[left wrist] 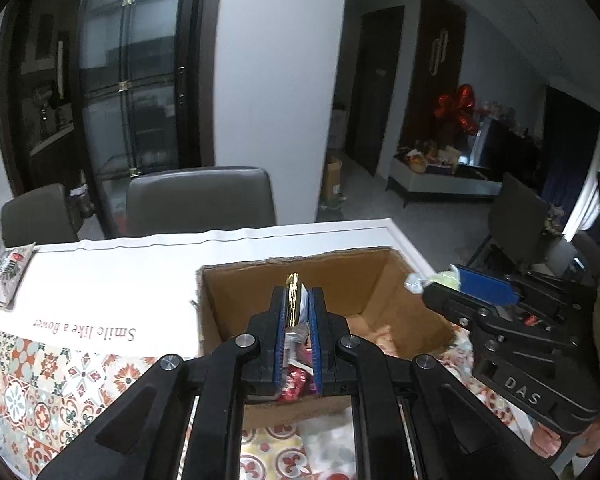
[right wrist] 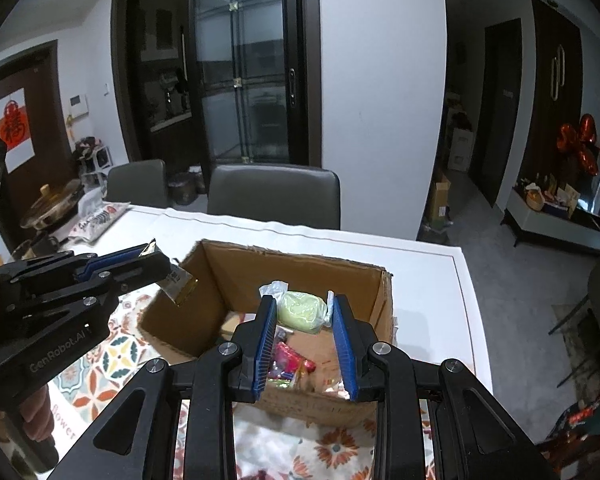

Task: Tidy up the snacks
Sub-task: 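Carry both items over the box and open both tools to drop them, then move the left tool back toward the gold-wrapped round candy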

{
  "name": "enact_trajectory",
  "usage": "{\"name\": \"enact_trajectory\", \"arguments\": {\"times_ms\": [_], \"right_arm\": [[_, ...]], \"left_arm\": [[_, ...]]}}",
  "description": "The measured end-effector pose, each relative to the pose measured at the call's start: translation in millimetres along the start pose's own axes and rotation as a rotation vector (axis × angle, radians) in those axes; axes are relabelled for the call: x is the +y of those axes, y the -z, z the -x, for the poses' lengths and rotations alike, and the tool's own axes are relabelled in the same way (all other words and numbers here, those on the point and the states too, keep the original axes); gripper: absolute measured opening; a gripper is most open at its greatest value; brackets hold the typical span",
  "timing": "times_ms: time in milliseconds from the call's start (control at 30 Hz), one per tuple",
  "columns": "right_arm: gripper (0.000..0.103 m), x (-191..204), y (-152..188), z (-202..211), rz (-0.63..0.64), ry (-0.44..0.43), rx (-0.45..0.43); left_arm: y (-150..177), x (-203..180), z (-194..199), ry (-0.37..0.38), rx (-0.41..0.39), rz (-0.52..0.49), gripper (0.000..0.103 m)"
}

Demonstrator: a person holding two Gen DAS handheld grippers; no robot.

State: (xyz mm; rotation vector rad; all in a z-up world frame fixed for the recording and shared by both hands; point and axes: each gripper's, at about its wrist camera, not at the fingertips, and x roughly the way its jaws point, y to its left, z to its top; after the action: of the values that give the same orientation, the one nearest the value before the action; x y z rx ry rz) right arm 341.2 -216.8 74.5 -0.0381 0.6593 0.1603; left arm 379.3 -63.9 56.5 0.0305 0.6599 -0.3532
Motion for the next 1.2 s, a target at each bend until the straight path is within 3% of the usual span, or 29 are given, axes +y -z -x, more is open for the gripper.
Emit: {"name": "enact_trajectory", "arguments": {"times_ms": [33,67,133,333,733,1100,1200], "right_arm": [[0.031,-1,0,-4,-0.003,0.002,0.007],[0.033,-2,0,-8,-0.003,0.006,0.012],[0.051,-4,1,-11,-0.007,0.03,0.029],[0.052,-3,13,3,-0.015,0.056,0.004],[0.052,15,57,47,0.01,0.037,-0.036],[0.053,13,108,62,-0.024,0.038,0.018],[0.062,11,119,62,-0.044,0.038,0.035]], "left_arm": [[1,1,-1,-0.021,0.001,0.0,0.031],[2,1,-2,-0.032,0.003,0.001,0.035],[4,3,-1,-0.046,0.003,0.004,0.036],[20,-2,19,-0.064,-0.018,-0.01,0.042],[72,-23,65,-0.06,-0.064,-0.061,0.045],[121,-38,75,-0.03,0.005,-0.034,0.05],[134,-41,73,-0.027,0.037,-0.03,0.052]]}}
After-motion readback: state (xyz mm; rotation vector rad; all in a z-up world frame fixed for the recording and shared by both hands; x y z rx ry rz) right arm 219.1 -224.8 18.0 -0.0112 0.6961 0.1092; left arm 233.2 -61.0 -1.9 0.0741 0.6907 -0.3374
